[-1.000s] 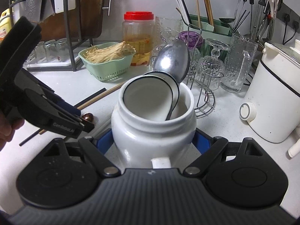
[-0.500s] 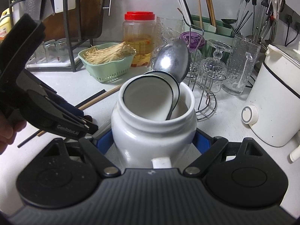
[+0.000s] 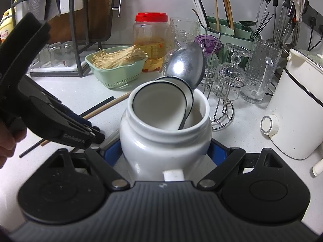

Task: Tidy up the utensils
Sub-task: 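Lift the gold spoon with the left tool and carry it over the mug, then lower the gold spoon into the mug and open the left tool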

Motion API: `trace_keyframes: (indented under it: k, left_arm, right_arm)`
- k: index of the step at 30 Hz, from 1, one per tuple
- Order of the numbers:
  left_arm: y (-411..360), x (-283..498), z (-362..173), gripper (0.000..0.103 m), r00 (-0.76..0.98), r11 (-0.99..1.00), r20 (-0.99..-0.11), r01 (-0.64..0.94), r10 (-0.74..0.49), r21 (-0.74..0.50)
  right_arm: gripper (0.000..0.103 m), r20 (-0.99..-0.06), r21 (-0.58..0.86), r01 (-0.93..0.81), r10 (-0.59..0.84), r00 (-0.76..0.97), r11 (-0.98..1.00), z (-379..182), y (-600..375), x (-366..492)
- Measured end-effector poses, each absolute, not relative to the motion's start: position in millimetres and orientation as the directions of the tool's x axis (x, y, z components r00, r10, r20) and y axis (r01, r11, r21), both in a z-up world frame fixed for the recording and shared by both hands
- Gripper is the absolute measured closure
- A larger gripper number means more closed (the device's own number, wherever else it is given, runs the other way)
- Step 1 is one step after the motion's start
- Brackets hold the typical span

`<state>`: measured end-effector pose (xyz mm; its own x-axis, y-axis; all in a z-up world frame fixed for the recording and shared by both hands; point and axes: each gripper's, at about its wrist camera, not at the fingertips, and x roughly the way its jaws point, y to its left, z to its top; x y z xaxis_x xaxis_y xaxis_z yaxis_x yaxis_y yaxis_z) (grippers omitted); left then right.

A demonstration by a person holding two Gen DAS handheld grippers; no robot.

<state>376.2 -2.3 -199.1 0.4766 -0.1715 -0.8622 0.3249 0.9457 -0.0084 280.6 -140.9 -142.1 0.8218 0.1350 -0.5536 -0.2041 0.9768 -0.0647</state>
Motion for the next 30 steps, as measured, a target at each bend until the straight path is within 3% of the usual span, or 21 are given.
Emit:
trace_keyframes:
  k: [13,30]
  left_arm:
    - [-1,345,-152,0.070,0.576,0.961,-0.793,0.275,-0.200,-0.042]
    - [-23,317,-93,0.070,0.667,0.944,-0.700,0.327,-0.257,-0.035]
  right_arm:
    - [0.011,-0.548,-0.070,-0.214,0.142,0.824,0.974,-143,-141,280]
    - [0.011,-0.537,-0.071,-0.220,0.148,0.830,0.973,-144,-142,280]
